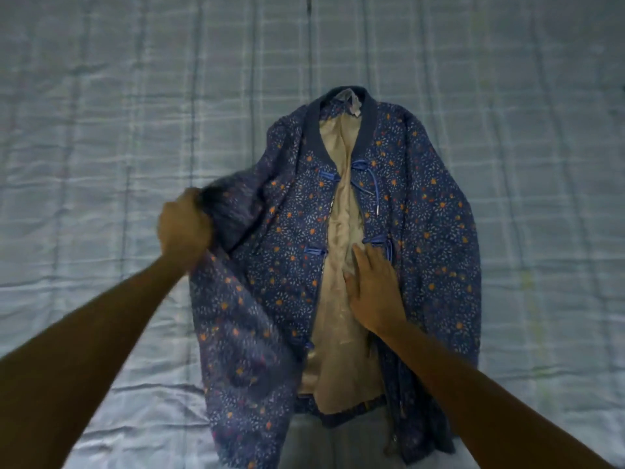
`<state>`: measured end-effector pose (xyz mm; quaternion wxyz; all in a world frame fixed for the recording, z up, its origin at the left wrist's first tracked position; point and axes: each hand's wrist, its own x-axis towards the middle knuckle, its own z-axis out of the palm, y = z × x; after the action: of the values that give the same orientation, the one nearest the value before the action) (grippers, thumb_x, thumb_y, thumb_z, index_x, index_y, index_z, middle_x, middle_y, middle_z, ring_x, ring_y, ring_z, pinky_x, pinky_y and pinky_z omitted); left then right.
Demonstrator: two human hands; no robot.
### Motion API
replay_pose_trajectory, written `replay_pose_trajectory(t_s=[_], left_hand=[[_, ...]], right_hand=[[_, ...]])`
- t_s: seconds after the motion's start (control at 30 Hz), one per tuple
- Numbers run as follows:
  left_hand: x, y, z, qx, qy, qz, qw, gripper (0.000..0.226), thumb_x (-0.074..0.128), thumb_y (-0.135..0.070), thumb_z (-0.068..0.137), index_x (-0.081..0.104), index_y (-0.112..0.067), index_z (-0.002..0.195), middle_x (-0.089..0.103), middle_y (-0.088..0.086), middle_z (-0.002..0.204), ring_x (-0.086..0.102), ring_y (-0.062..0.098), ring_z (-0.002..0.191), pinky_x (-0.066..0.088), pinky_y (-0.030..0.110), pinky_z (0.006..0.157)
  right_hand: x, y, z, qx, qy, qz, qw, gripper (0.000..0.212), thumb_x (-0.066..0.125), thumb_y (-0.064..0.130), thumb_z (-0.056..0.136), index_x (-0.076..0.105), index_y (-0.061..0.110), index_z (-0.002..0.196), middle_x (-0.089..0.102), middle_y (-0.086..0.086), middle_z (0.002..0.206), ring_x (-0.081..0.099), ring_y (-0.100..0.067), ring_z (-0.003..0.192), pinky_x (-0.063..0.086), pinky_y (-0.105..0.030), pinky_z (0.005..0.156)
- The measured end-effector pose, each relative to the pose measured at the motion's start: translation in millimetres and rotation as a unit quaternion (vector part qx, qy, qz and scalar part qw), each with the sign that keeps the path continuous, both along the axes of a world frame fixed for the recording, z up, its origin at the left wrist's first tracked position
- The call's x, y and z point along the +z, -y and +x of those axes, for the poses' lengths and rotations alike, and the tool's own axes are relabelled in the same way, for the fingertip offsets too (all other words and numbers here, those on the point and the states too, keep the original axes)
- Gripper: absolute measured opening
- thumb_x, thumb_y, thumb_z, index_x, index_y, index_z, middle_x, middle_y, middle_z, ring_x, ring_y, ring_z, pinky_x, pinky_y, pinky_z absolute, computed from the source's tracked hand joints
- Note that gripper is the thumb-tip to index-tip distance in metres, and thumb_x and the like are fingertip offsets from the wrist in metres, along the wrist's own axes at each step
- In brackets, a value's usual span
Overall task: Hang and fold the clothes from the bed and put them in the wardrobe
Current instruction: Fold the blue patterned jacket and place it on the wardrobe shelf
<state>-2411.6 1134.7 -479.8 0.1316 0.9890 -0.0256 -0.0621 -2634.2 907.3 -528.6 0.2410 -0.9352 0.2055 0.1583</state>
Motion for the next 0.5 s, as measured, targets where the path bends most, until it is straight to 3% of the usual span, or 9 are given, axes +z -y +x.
replay_pose_trajectory(t_s=[0.1, 0.17, 0.2, 0.27, 0.37, 0.5], left_hand=[[10, -38, 68, 0.094, 0.027, 0.016, 0.995, 0.036, 0.051, -0.011, 0.086, 0.054, -0.011, 0.122, 0.057, 0.030, 0.116, 0.053, 0.048, 0.107, 0.042, 0.049, 0.090], [11, -55, 87, 0.129, 0.049, 0.053, 0.989, 0.051, 0.059, -0.010, 0.083, 0.044, -0.011, 0.131, 0.047, 0.027, 0.128, 0.046, 0.044, 0.117, 0.032, 0.048, 0.098], [9, -58, 83, 0.076, 0.070, 0.063, 0.993, 0.055, 0.059, -0.008, 0.080, 0.041, -0.010, 0.132, 0.044, 0.027, 0.130, 0.043, 0.043, 0.118, 0.029, 0.048, 0.098], [2, -53, 51, -0.121, 0.105, 0.034, 0.986, 0.049, 0.053, -0.011, 0.079, 0.045, -0.007, 0.127, 0.047, 0.028, 0.123, 0.046, 0.044, 0.109, 0.033, 0.049, 0.092], [-19, -34, -34, -0.347, 0.071, -0.029, 0.935, 0.040, 0.046, -0.019, 0.086, 0.050, -0.004, 0.123, 0.052, 0.027, 0.116, 0.052, 0.044, 0.100, 0.038, 0.049, 0.086], [-56, -3, -152, -0.467, -0.075, -0.001, 0.881, 0.051, 0.040, -0.041, 0.094, 0.049, -0.011, 0.134, 0.045, 0.018, 0.138, 0.039, 0.036, 0.129, 0.031, 0.050, 0.105]], right_hand=[[1, -12, -5, -0.011, -0.028, -0.034, 0.999, 0.063, 0.014, 0.047, 0.094, 0.020, 0.019, 0.150, 0.015, -0.010, 0.158, 0.008, -0.028, 0.146, 0.005, -0.046, 0.118], [1, -17, -10, -0.037, -0.015, -0.075, 0.996, 0.062, 0.015, 0.046, 0.095, 0.029, 0.017, 0.147, 0.023, -0.014, 0.156, 0.015, -0.032, 0.145, 0.009, -0.051, 0.116], [2, -18, -12, -0.054, -0.006, -0.097, 0.994, 0.059, 0.021, 0.043, 0.096, 0.032, 0.015, 0.146, 0.025, -0.017, 0.154, 0.017, -0.034, 0.144, 0.011, -0.053, 0.115], [3, -15, -22, -0.105, -0.003, -0.133, 0.986, 0.054, 0.041, 0.036, 0.097, 0.033, 0.013, 0.145, 0.023, -0.021, 0.154, 0.014, -0.037, 0.144, 0.009, -0.056, 0.114], [9, -3, -43, -0.195, -0.040, -0.180, 0.963, 0.064, 0.053, 0.034, 0.094, 0.028, 0.012, 0.148, 0.011, -0.022, 0.156, 0.008, -0.037, 0.145, 0.008, -0.059, 0.113], [14, 14, -77, -0.302, -0.093, -0.144, 0.938, 0.080, 0.055, 0.044, 0.092, 0.009, 0.018, 0.152, 0.000, -0.018, 0.158, 0.007, -0.036, 0.145, 0.018, -0.060, 0.112]])
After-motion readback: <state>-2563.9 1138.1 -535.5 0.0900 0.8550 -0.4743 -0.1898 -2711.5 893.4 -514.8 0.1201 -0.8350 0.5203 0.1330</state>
